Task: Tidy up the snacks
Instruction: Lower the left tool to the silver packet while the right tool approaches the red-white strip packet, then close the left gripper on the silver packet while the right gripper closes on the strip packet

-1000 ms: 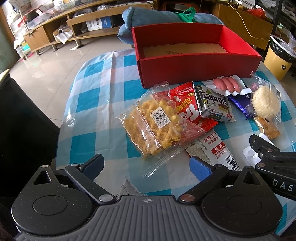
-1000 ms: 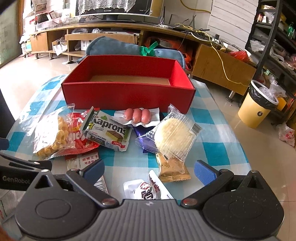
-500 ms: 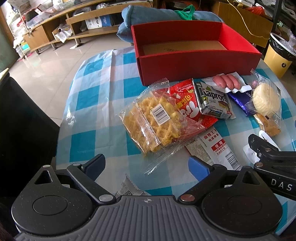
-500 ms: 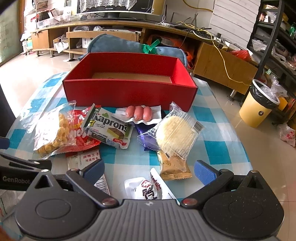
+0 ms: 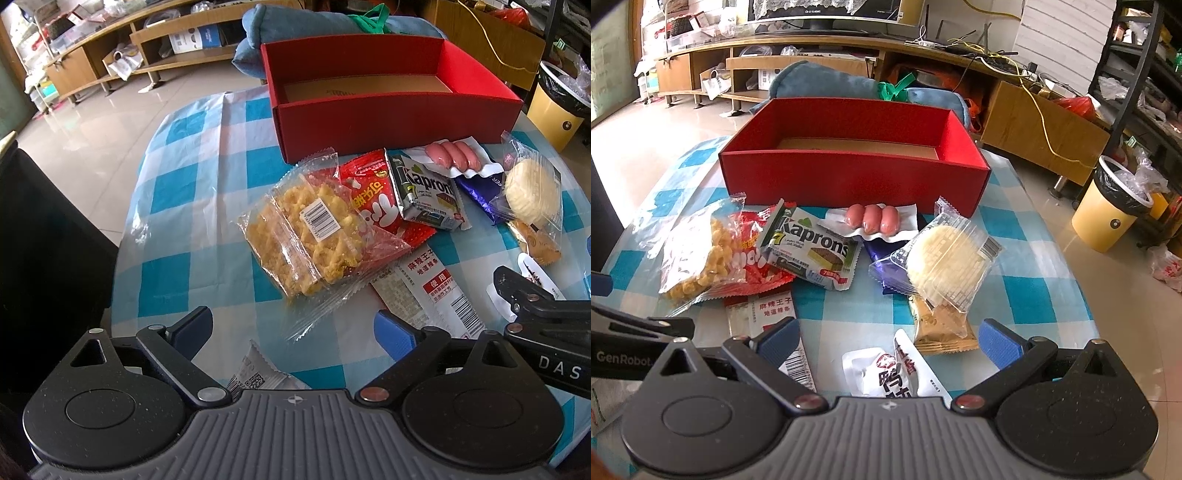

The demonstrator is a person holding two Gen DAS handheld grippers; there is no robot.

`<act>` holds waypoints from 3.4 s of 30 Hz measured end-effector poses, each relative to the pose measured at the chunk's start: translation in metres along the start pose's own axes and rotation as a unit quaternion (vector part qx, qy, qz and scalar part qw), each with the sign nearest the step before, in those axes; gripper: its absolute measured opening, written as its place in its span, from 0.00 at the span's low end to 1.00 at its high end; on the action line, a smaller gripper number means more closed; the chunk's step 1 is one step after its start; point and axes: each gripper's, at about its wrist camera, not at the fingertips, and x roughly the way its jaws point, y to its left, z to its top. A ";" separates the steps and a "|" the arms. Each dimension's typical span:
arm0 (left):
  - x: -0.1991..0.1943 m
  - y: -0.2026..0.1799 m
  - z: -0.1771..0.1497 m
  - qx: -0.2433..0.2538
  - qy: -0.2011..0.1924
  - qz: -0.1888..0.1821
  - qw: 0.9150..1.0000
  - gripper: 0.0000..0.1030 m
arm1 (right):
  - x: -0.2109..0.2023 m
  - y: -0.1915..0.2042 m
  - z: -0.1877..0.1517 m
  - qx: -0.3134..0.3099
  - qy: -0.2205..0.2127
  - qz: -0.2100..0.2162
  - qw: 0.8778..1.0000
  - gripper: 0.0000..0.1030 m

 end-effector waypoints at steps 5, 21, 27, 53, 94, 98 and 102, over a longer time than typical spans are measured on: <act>0.001 0.001 -0.001 -0.001 0.002 0.000 1.000 0.94 | 0.001 0.001 0.000 -0.002 0.001 0.002 1.000 0.98; 0.005 0.010 -0.007 -0.003 0.027 -0.015 1.000 0.94 | 0.004 0.005 0.001 -0.012 0.016 0.027 0.999 0.98; 0.012 0.016 -0.014 -0.013 0.054 -0.031 0.998 0.94 | 0.005 0.004 0.003 -0.007 0.020 0.035 0.999 0.98; 0.018 0.051 -0.032 0.095 0.088 -0.074 0.989 0.94 | 0.003 0.013 0.005 -0.010 0.038 0.107 0.994 0.98; 0.022 0.036 -0.050 0.110 0.098 -0.085 0.985 0.66 | 0.023 0.059 -0.006 -0.124 0.088 0.163 0.975 0.42; 0.018 0.035 -0.047 0.104 0.093 -0.086 0.986 0.57 | 0.010 0.052 -0.005 -0.109 0.073 0.163 0.978 0.42; 0.017 0.033 -0.046 0.101 0.093 -0.083 0.987 0.55 | 0.000 0.044 -0.006 -0.097 0.058 0.156 0.981 0.42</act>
